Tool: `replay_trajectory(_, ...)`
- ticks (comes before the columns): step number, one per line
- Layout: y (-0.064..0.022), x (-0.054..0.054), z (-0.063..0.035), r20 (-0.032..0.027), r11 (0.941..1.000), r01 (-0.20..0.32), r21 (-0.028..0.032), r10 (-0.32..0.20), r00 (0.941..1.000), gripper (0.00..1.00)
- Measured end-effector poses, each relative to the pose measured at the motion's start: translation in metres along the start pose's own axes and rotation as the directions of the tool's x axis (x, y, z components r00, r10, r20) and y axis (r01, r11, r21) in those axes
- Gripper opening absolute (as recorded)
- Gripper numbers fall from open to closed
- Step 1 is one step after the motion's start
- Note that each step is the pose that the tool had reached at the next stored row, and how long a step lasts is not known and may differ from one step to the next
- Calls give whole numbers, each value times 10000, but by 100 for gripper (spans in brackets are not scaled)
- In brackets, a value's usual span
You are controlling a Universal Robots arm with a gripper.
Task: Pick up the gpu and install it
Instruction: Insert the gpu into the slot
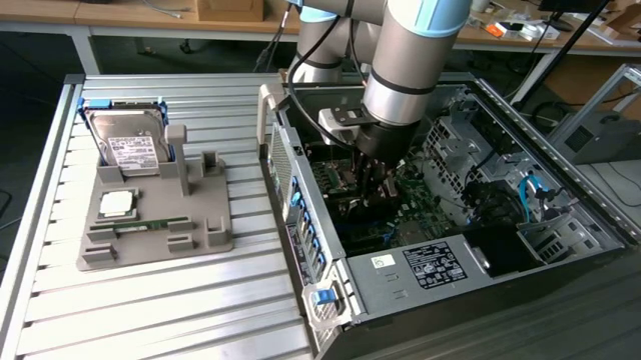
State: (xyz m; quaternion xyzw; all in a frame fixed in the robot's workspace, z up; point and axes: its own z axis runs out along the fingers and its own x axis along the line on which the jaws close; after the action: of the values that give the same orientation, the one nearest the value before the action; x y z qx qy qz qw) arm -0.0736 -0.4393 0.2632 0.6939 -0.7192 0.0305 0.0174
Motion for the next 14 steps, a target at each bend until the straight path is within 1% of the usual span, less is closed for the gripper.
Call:
replay_trajectory(3, -2, 2, 17, -6, 10000, 1, -10, -1, 10000, 27)
replay_trajectory(6, -3, 0, 28, 2, 10000, 1, -9, -1, 10000, 27)
replay_trajectory(14, -4, 0, 23, 4, 10000, 1, -8, -1, 10000, 27)
